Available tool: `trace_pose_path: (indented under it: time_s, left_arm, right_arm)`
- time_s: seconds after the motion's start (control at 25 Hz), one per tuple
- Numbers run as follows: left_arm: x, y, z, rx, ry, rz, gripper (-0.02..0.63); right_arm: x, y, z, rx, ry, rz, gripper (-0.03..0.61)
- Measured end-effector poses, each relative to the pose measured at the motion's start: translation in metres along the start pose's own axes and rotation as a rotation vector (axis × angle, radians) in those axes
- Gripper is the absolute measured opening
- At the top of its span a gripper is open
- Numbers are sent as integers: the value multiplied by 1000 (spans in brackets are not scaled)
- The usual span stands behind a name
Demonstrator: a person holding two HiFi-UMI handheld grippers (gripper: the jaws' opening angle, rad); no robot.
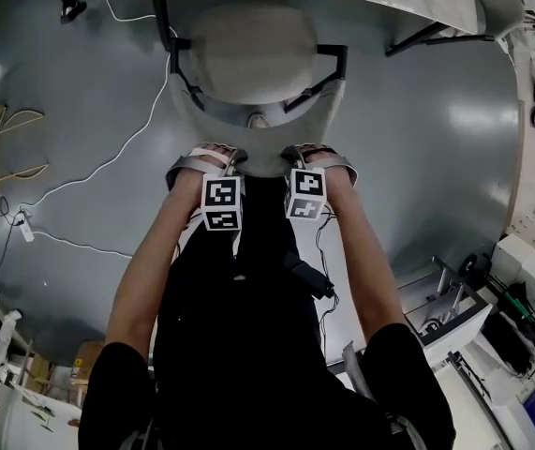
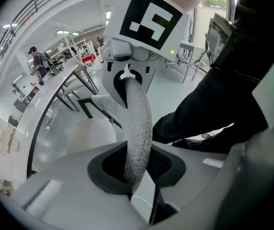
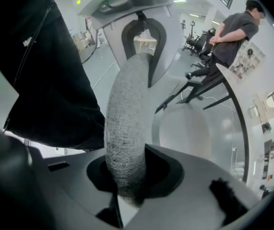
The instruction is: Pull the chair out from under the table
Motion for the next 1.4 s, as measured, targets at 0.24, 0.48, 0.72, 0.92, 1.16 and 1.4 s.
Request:
trace_pose_path:
  time_s: [0.24,0.48,0.72,0.92,1.16,1.4]
  left_arm:
    - [2,-1,3,-13,0,-3,84]
    - [5,-2,1,-7,5,-3,84]
    - [4,-2,3,-13,14,-12,84]
    - [4,-6,2,-9,28,-21,86]
    - [5,-4,5,-18,36,-19,86]
    - [9,-6,17,-15,34,-18,86]
  right_arm:
    - [-3,0,-1,-4,16,-4,81]
    - [-3,4,-2,10,-8,3,81]
    - [-3,2,-3,-15,-9,5,81]
    - [-4,-1,-1,-24,-5,20,81]
    - [-2,1,-4,-23,-2,22,81]
    - [-6,2,-18,-4,7,-4,81]
Point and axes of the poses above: the fingertips, and each gripper's own axes: y backward along the fingers, z to its right, x out of its top, the point moved 4 cm from there along y, backward along the fingers, and after that the axes turned 5 degrees about z, right-handed, at the moved point
